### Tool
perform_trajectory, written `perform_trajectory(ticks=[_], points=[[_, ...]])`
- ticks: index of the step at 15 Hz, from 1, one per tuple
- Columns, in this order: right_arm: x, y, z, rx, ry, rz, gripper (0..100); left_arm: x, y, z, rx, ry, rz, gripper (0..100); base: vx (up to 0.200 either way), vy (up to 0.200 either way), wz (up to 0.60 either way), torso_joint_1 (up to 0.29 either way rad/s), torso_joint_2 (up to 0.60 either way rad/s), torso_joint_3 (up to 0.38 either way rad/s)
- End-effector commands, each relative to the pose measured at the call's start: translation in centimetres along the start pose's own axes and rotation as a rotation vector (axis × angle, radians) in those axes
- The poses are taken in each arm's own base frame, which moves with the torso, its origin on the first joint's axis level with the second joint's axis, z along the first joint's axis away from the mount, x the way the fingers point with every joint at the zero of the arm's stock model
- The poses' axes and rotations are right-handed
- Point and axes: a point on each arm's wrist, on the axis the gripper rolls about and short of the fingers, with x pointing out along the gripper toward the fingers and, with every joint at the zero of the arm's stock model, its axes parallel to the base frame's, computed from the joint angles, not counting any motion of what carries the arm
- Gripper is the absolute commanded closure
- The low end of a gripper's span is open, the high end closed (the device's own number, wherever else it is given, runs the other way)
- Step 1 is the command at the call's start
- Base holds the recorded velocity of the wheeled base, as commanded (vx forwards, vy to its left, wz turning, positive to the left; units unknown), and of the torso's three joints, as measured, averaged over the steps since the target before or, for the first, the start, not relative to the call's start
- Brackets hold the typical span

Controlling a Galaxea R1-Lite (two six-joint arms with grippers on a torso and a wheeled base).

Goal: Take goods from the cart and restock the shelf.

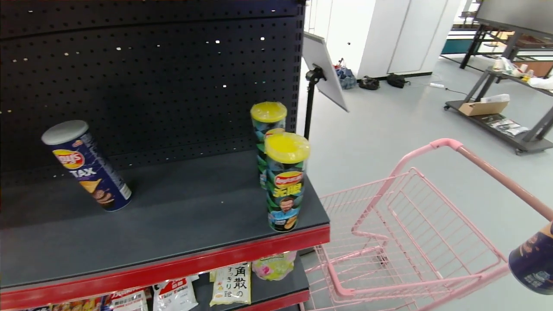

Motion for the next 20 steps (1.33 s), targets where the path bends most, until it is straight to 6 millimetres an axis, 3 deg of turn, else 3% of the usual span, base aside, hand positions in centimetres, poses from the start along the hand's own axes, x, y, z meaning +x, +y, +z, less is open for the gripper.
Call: perform_trajectory(ticks=[1,7,11,15,20], points=[[0.1,0.1,-0.3,-0.001,0.011,0.003,100,0.0,0.0,0.0,0.000,0.000,0.001,0,0.000,0.000,0.60,-0.002,0.01,-0.002],[-0.9,0.5,-2.5,0.048,-0.087,0.044,100,0.0,0.0,0.0,0.002,0.000,0.001,0,0.000,0.000,0.00,0.000,0.00,0.000],[-1.6,1.1,-5.3,0.068,-0.171,0.149,100,0.0,0.0,0.0,0.003,0.000,-0.001,0,0.000,0.200,0.00,-0.001,0.00,0.002],[-1.8,1.1,-5.5,0.148,-0.176,0.165,100,0.0,0.0,0.0,0.003,0.000,-0.001,0,0.000,0.200,0.00,0.000,0.00,0.001],[-2.1,1.4,-5.9,0.141,-0.193,0.251,100,0.0,0.0,0.0,0.003,0.000,-0.001,0,-0.200,0.200,0.00,0.005,0.01,0.001]])
